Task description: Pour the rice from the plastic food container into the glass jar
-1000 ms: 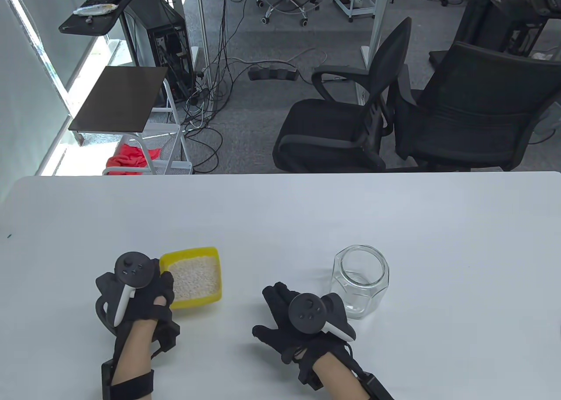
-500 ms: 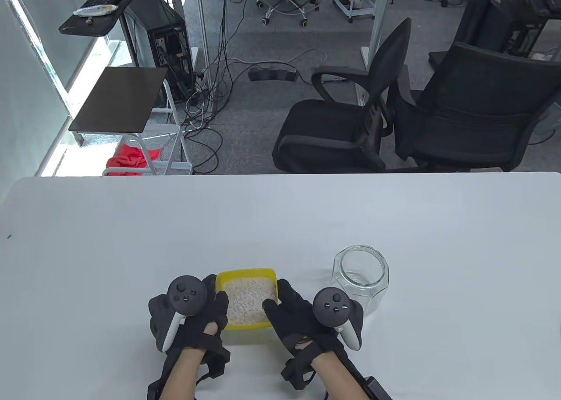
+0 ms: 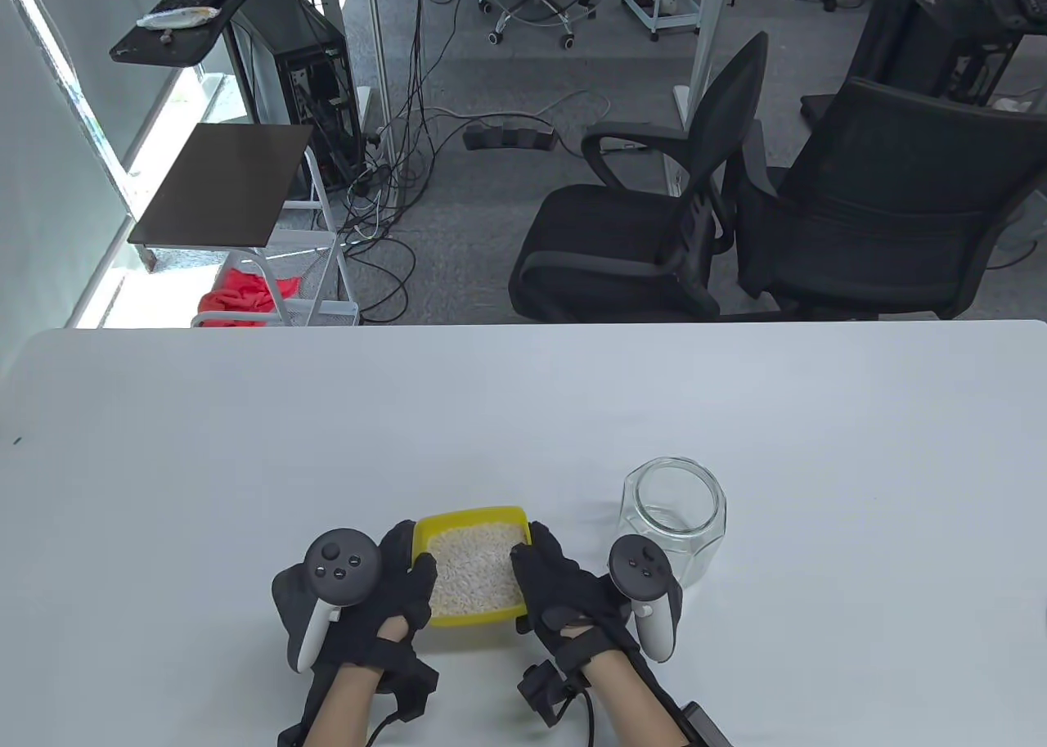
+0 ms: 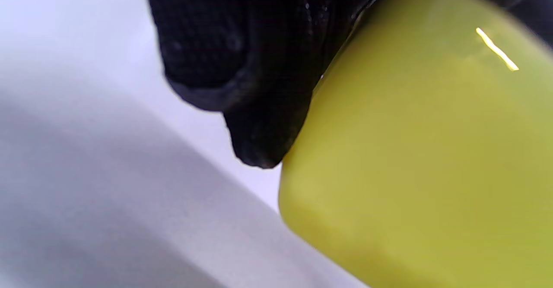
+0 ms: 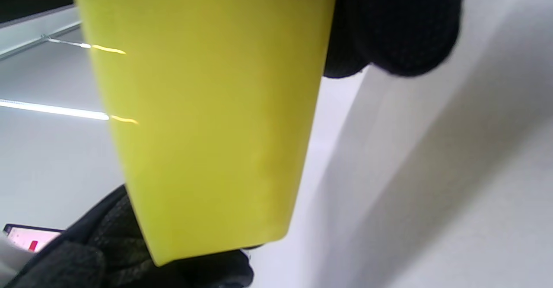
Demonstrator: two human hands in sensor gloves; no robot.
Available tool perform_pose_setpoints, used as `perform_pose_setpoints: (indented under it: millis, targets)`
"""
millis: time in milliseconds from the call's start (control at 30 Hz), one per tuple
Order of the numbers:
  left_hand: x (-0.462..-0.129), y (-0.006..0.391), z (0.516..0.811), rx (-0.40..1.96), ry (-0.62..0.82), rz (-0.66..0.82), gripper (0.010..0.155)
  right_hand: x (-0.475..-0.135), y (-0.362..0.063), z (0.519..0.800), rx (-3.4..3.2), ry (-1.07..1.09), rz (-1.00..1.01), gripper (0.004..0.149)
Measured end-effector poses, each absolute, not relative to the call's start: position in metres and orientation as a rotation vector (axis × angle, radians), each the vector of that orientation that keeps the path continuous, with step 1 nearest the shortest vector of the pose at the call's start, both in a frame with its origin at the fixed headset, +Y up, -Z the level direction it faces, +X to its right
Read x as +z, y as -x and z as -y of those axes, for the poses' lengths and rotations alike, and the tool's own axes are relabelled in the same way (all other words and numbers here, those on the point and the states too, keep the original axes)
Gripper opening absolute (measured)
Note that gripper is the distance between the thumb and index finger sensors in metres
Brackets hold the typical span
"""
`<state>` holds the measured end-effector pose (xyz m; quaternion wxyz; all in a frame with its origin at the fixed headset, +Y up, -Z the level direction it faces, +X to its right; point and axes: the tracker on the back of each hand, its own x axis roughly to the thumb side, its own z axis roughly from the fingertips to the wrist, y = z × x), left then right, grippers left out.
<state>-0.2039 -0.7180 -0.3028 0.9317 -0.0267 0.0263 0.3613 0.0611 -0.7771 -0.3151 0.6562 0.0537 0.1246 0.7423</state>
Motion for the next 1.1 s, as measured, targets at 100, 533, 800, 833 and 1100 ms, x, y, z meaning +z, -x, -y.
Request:
perform_pose_setpoints:
  millis: [100, 533, 800, 833, 1100]
  targets:
    - [-0.302, 0.201, 0.716, 0.683, 0.058, -0.030, 0.058, -0.314, -0.061, 0.779, 1.651, -0.087, -0.290, 0.079]
    - [-0.288, 0.207, 0.701, 0.536, -0.233, 0.057, 0.073, -0.315, -0.070, 0.757, 1.541, -0.052, -0.202, 0.079]
    - [-0.281, 0.203, 0.688, 0.582, -0.281, 0.137, 0.079, -0.312, -0.100, 0.710, 1.502, -0.063, -0.108, 0.081]
    - [-0.282, 0.202, 0.688, 0.564, -0.267, 0.147, 0.078, -0.312, -0.103, 0.706, 1.500, -0.066, -0.094, 0.081]
    - [-0.296, 0.156, 0.724, 0.237, -0.069, 0.229, 0.085, -0.325, -0.168, 0.652, 1.527, -0.092, 0.029, 0.087]
